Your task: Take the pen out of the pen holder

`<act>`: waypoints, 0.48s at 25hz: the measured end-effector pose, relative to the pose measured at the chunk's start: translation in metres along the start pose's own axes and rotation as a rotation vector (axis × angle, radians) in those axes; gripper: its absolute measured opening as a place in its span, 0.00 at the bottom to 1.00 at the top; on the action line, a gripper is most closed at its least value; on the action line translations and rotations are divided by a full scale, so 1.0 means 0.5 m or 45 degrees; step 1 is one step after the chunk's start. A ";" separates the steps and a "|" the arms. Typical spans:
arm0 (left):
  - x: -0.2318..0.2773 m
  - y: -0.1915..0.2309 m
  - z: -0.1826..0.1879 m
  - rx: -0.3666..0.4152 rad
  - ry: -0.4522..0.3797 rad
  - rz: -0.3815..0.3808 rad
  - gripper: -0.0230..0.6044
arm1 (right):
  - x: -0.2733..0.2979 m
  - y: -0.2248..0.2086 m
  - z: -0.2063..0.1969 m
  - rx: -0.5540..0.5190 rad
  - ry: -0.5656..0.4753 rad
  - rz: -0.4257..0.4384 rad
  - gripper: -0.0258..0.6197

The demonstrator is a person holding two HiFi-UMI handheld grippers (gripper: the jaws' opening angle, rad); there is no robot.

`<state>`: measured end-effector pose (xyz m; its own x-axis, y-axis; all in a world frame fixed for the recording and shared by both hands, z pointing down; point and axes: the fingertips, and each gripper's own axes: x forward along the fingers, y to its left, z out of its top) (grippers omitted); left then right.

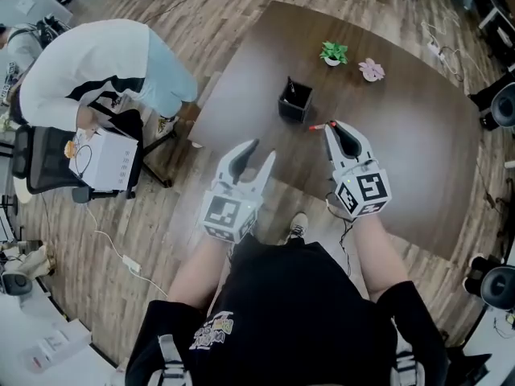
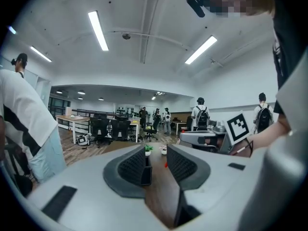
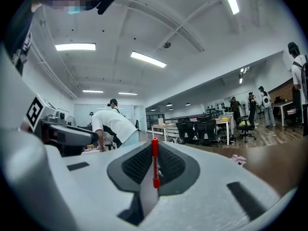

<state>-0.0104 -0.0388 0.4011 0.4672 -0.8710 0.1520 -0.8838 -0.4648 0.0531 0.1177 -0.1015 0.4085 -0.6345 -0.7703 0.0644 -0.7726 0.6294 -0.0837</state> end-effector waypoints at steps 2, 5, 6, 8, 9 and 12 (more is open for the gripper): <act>-0.023 0.016 -0.002 -0.019 0.001 0.015 0.18 | 0.003 0.030 -0.005 -0.002 0.006 0.007 0.10; -0.062 0.040 -0.001 -0.028 -0.006 0.007 0.07 | 0.005 0.075 -0.011 0.003 0.010 -0.013 0.10; -0.077 0.049 -0.003 -0.023 -0.006 -0.006 0.07 | 0.006 0.093 -0.011 0.006 0.013 -0.024 0.10; -0.110 0.069 -0.008 -0.021 -0.007 -0.040 0.06 | 0.007 0.133 -0.012 0.016 0.015 -0.051 0.10; -0.127 0.079 -0.008 -0.027 -0.004 -0.059 0.06 | 0.008 0.155 -0.012 0.019 0.016 -0.064 0.10; -0.179 0.112 -0.009 -0.028 0.004 -0.113 0.05 | 0.007 0.229 -0.012 0.020 0.013 -0.110 0.10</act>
<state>-0.1019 0.0138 0.3951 0.5435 -0.8261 0.1491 -0.8394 -0.5363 0.0883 0.0269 -0.0313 0.4049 -0.5657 -0.8205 0.0824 -0.8240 0.5589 -0.0928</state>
